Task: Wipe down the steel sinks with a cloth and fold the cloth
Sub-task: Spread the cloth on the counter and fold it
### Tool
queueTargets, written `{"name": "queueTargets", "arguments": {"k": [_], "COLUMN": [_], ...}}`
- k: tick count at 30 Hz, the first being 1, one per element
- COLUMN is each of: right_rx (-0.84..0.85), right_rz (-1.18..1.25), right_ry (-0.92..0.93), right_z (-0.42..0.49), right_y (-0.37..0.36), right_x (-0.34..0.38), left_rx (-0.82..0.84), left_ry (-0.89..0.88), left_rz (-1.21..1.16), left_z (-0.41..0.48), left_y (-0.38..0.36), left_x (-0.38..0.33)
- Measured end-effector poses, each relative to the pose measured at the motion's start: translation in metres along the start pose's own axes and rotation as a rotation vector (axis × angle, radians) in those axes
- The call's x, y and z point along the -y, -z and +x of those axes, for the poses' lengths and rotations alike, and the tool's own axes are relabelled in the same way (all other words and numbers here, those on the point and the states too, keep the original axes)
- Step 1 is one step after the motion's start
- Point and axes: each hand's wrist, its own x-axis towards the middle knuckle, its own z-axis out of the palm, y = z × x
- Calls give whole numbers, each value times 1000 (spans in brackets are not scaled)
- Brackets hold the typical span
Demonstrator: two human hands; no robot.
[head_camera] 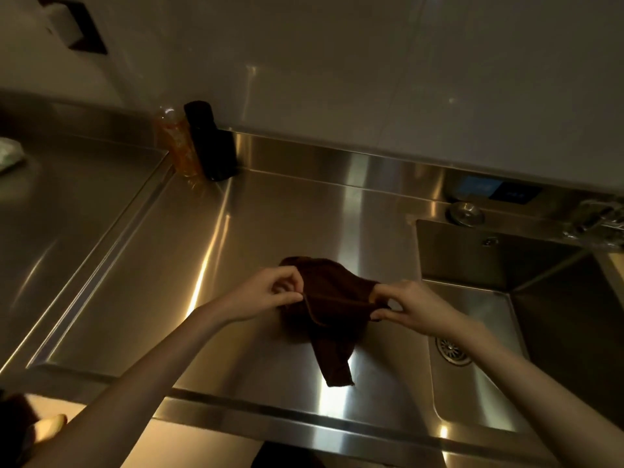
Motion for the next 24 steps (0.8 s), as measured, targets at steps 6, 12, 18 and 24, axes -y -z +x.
{"name": "queueTargets", "arguments": {"k": [6,12,18,24], "right_rx": [21,109,219,12], "right_rz": [-73,-75,-49,38], "right_ry": [21,17,-96,-209], "right_z": [-58,-118,-144,-74], "right_y": [-12,-38,-57,-42], "right_x": [15,25,5,-22], "left_rx": [101,172,227,-390], "left_ry": [81,162,333,409], "left_rz": [-24,20,392,504], "left_z": [-47,-80,-86,-17], "left_y": [-54,-109,-151,-130], "left_x": [-32,-46,-17,-17]}}
